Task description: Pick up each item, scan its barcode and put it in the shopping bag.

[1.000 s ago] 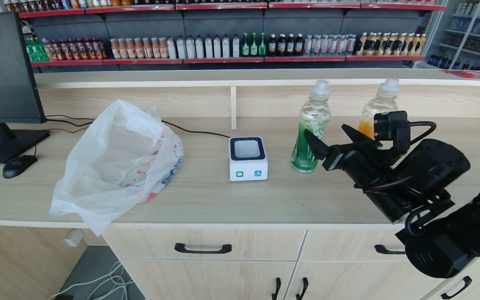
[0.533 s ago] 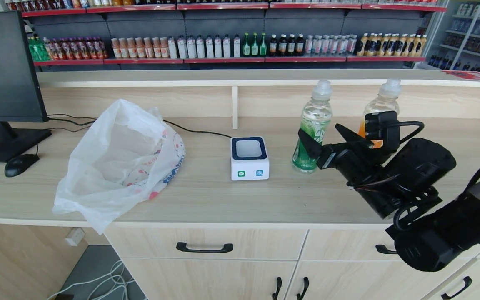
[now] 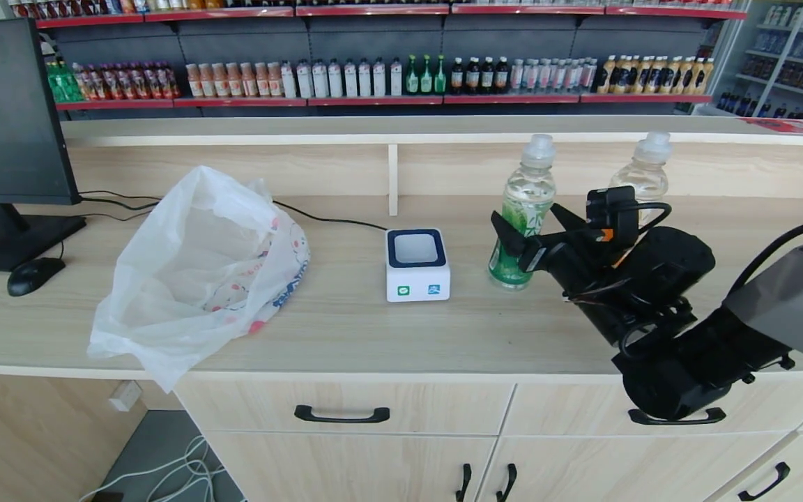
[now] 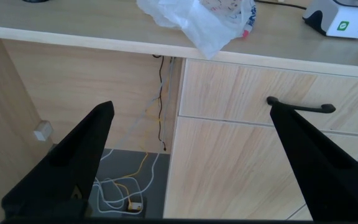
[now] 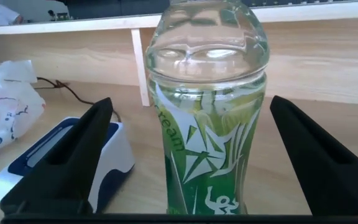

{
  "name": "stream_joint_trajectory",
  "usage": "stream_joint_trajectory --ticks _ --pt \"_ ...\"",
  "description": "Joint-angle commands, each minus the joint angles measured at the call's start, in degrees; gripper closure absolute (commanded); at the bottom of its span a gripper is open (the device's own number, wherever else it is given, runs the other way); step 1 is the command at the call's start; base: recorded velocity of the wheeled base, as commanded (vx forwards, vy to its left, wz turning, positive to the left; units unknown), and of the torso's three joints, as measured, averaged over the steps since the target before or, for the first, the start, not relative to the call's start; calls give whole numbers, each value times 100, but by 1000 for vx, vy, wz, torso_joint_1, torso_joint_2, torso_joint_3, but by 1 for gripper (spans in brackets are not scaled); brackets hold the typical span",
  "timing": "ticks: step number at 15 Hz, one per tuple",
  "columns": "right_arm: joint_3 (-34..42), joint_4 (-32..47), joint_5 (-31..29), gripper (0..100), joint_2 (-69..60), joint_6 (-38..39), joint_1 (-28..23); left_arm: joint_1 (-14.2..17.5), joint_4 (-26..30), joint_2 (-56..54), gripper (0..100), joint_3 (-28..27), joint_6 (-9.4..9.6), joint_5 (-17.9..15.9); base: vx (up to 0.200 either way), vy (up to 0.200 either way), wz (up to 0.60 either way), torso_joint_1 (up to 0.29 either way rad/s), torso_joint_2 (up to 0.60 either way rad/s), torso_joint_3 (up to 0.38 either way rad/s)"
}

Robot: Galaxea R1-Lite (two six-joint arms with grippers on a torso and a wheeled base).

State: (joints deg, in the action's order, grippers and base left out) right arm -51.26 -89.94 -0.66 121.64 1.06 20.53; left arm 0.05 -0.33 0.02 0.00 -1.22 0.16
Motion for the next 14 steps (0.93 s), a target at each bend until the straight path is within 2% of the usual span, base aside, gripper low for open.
stream_joint_trajectory --ticks 1,9,14 --pt "-226 -6 13 0 282 -9 -49 4 -2 -2 0 0 -1 2 0 0 0 0 0 0" --pt "-675 -6 75 0 712 -1 -102 4 -2 -2 0 0 -1 2 0 0 0 0 0 0" --pt "-692 -6 356 0 835 -1 -172 4 -2 6 0 0 -1 2 0 0 0 0 0 0"
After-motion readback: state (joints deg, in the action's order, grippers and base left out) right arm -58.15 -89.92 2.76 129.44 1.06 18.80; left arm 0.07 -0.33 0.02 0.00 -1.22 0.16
